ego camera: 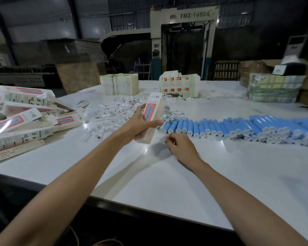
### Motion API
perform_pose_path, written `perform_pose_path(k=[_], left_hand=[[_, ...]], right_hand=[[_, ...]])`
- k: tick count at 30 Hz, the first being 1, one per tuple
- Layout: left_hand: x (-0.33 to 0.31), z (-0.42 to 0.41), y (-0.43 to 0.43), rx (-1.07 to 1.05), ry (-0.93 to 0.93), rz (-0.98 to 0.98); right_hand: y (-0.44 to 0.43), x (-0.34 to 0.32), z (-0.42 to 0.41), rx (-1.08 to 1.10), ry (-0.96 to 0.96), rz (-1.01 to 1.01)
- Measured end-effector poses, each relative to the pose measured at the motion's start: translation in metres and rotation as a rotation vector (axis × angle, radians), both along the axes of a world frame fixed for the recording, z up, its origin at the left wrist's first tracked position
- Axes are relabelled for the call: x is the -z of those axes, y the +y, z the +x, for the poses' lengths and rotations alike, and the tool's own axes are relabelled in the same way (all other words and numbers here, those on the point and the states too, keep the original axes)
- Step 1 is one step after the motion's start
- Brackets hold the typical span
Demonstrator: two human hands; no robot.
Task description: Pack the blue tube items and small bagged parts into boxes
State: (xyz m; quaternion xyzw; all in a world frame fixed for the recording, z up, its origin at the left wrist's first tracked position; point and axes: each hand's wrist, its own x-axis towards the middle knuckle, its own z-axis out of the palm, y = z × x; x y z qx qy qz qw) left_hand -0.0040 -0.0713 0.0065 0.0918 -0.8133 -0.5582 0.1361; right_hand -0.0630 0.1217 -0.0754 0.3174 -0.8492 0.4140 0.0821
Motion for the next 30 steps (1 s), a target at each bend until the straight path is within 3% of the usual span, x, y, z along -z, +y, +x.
perform_pose_path(k=[2, 5, 7, 11, 16, 21, 27, 30], left_hand=[[0.01, -0.016, 0.023, 0.044, -0.02, 0.114], [0.019, -0.03, 0.045, 0.076, -0.048, 0.49], [0.03, -0.037, 0.049, 0.078, -0.053, 0.584], [0.048, -0.036, 0.051, 0.169, -0.095, 0.638], [0.053, -0.032, 0.041, 0.174, 0.024, 0.69], [0.05, -0.025, 0.038, 0.251, 0.064, 0.877], [0.042, -0.019, 0.039, 0.225, 0.007, 0.756], [0.039, -0.019, 0.043, 0.258, 0.035, 0.718]], right_hand=[[0.002, 0.0, -0.005, 0.085, -0.018, -0.039], [0.011, -0.006, -0.018, 0.255, 0.006, -0.071], [0.023, -0.013, -0.031, 0.348, 0.013, -0.062], [0.045, -0.02, -0.061, 0.435, 0.08, 0.146], [0.058, -0.013, -0.079, 0.349, 0.192, 0.582], [0.054, -0.004, -0.074, 0.361, 0.21, 0.568], [0.064, -0.01, -0.054, 0.385, 0.193, 0.509], [0.071, -0.013, -0.036, 0.44, 0.203, 0.623]])
